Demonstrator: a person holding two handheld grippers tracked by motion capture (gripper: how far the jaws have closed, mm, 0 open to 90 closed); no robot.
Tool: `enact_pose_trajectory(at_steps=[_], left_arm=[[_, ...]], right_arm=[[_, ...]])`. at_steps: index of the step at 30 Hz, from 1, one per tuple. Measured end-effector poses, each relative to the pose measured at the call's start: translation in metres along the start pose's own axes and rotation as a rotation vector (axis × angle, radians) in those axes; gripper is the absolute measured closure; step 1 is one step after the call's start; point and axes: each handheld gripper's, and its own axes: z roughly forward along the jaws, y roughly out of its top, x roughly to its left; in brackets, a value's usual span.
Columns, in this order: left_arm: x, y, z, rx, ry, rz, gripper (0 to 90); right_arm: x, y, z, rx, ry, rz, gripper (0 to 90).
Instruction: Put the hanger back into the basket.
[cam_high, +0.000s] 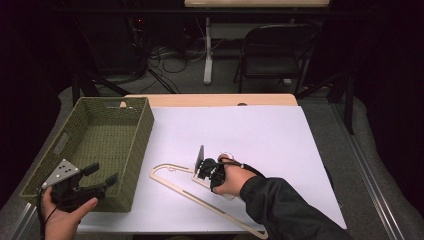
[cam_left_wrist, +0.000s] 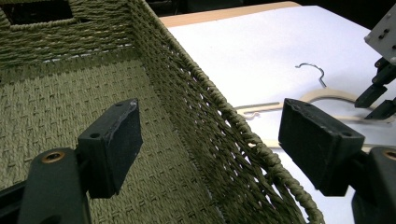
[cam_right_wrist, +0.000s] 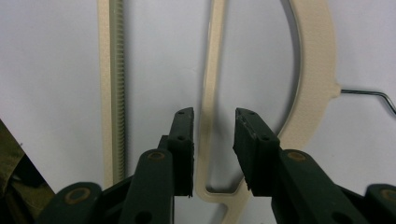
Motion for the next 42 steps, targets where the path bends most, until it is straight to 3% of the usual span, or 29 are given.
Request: enact_pose_trajectory(at_steps=[17,35,42], left_arm=[[0.000,0.000,-0.001,-0.003,0.001,-0.001,21.6],[0.000,0.000,-0.001,-0.005,0.001,-0.001,21.6],[-0.001,0.000,0.000,-0.001,-0.001,0.002,21.6]], right_arm=[[0.003,0.002,0.012,0.029,0.019,0.006,80.3],[0.001,0.002,0.014,0.036,0.015,0.023,84.3],[0.000,0.002,0.014,0.036,0.030,0.062,85.4]])
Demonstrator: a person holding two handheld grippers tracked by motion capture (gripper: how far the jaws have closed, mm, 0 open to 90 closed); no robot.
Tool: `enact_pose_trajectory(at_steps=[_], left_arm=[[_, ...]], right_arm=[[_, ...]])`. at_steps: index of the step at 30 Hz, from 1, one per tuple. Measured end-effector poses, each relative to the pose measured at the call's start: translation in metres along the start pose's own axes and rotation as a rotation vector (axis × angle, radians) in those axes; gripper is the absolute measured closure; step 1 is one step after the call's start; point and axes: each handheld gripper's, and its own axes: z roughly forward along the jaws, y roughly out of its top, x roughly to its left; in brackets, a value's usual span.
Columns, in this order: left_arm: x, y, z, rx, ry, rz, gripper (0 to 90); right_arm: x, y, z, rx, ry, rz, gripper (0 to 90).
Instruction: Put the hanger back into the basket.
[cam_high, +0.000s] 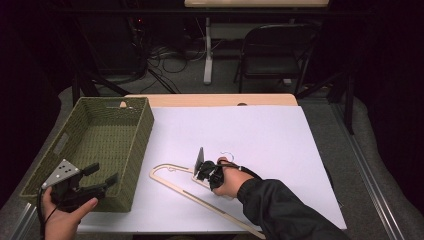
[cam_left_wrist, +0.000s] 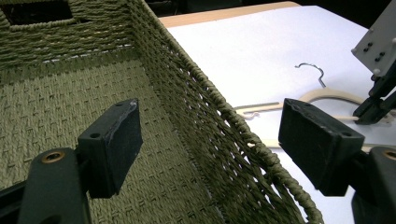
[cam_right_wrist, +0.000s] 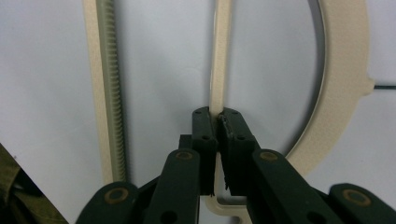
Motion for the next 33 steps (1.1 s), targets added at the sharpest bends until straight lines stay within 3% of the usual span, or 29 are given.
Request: enact_pose_trajectory(at_steps=[10,18,25,31,33], left_arm=[[-0.001,0.001,-0.001,-0.006,0.001,0.001,21.6],[-0.005,0.004,-0.004,-0.010,-0.006,0.012,21.6],[-0.013,0.008,-0.005,-0.020,-0.016,0.041,22.7],[-0.018,0.010,-0.001,-0.018,-0.034,0.051,23.7],[-0.020,0.010,0.000,-0.011,-0.040,0.056,23.7]], right_arm=[[0.000,-0.003,-0.004,-0.009,-0.004,-0.029,85.8],[0.009,-0.016,-0.017,-0.055,-0.034,-0.114,85.9],[0.008,-0.025,-0.024,-0.084,-0.049,-0.146,85.9],[0.008,-0.031,-0.031,-0.112,-0.088,-0.184,85.9],[0.011,-0.032,-0.035,-0.125,-0.128,-0.233,85.8]])
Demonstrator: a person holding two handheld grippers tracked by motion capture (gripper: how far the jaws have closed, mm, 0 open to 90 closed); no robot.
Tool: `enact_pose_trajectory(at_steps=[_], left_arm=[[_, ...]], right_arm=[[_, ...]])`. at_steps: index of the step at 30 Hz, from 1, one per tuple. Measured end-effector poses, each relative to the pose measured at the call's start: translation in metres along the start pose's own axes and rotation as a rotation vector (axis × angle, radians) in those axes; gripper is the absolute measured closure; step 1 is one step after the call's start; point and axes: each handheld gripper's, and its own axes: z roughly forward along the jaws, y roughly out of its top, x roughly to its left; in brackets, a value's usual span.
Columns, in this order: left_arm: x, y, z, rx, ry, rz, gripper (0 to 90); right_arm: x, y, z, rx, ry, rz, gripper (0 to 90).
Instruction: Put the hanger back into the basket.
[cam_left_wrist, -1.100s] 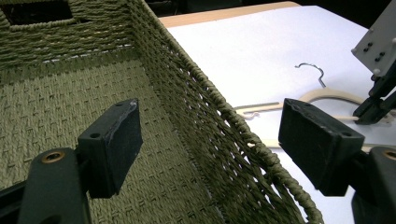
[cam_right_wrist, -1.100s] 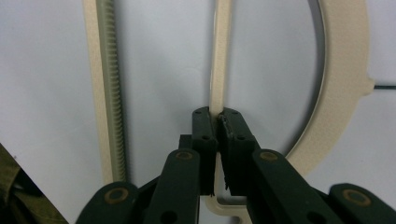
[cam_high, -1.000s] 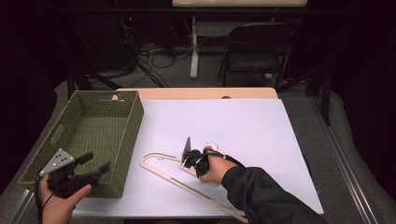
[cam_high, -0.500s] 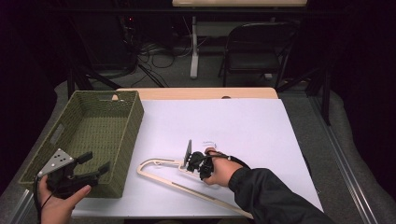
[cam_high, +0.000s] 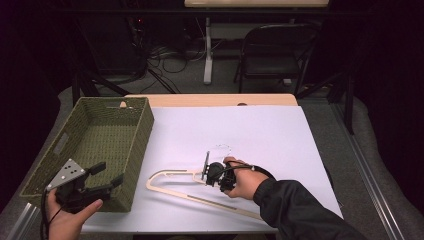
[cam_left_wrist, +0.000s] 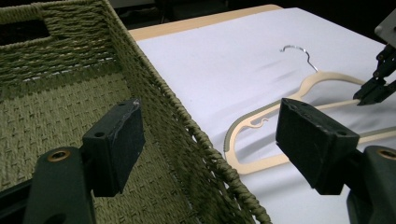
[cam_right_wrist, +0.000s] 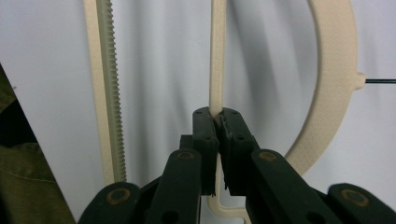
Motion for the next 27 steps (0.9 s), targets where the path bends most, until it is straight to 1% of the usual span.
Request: enact_pose_trajectory(at_steps=[3,5,9,12,13,14,18,19,20,21,22,23,24,25,27], left_arm=[[-0.001,0.000,0.001,0.002,-0.003,0.003,23.7],[-0.003,0.001,0.002,0.003,-0.010,0.009,23.8],[-0.005,0.001,0.003,0.009,-0.016,0.016,23.8],[-0.008,0.001,0.005,0.011,-0.024,0.022,23.9],[-0.008,0.001,0.005,0.011,-0.024,0.022,23.9],[-0.009,0.001,0.006,0.010,-0.029,0.022,23.9],[-0.014,0.003,0.009,0.015,-0.046,0.034,24.0],[-0.016,0.003,0.010,0.017,-0.051,0.037,24.0],[-0.020,0.005,0.014,0.024,-0.070,0.048,24.0],[-0.020,0.005,0.014,0.024,-0.070,0.048,24.0],[-0.023,0.006,0.016,0.028,-0.079,0.054,24.0],[-0.027,0.007,0.018,0.031,-0.092,0.062,24.0],[-0.032,0.008,0.022,0.041,-0.111,0.074,24.0],[-0.032,0.008,0.022,0.041,-0.111,0.074,24.0],[-0.038,0.009,0.027,0.051,-0.130,0.081,24.0]], right_arm=[[0.001,0.001,-0.004,-0.019,-0.019,-0.037,85.8],[0.001,0.002,-0.004,-0.027,-0.022,-0.069,85.8],[0.003,0.001,0.000,-0.006,-0.035,-0.148,85.7],[0.004,0.000,0.003,0.003,-0.057,-0.206,85.7],[0.004,0.000,0.003,0.003,-0.057,-0.206,85.7],[0.005,0.000,0.003,-0.003,-0.078,-0.247,85.7],[0.007,-0.002,0.002,-0.018,-0.097,-0.275,85.7],[0.007,-0.004,0.002,-0.021,-0.099,-0.291,85.7],[0.007,-0.005,0.002,-0.022,-0.100,-0.299,85.7],[0.007,-0.005,0.002,-0.022,-0.100,-0.299,85.7],[0.008,-0.006,0.002,-0.021,-0.098,-0.303,85.7],[0.008,-0.007,0.001,-0.022,-0.108,-0.323,85.7],[0.009,-0.008,0.002,-0.025,-0.108,-0.328,85.7],[0.009,-0.009,0.001,-0.025,-0.107,-0.334,85.7],[0.009,-0.010,0.000,-0.029,-0.104,-0.336,85.7]])
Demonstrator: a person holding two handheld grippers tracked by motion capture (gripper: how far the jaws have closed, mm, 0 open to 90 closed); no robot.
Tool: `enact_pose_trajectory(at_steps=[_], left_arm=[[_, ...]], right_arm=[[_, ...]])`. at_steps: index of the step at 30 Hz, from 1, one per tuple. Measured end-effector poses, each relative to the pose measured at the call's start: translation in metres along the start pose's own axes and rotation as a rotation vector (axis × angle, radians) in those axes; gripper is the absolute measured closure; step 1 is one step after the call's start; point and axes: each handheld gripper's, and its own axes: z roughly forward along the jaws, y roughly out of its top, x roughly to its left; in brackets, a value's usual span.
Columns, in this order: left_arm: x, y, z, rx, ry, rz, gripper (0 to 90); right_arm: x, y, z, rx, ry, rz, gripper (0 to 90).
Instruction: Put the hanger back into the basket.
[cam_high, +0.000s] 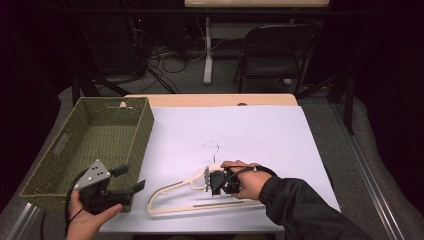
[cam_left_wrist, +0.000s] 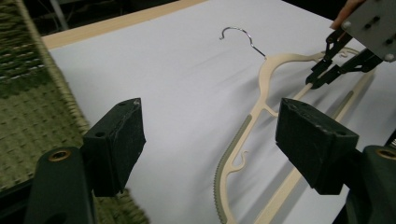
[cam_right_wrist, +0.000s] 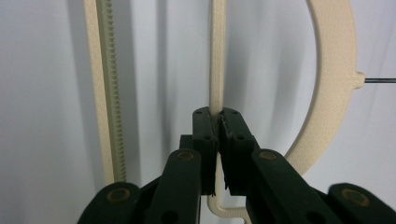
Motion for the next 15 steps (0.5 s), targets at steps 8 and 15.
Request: enact_pose_trajectory(at_steps=[8,15], left_arm=[[-0.015,0.004,0.018,0.034,-0.054,0.032,24.1],[-0.022,0.013,0.039,0.107,-0.125,0.040,24.8]], right_arm=[[0.002,-0.005,-0.002,0.008,0.021,-0.015,85.7],[0.008,-0.006,-0.007,0.009,0.013,-0.051,85.7]])
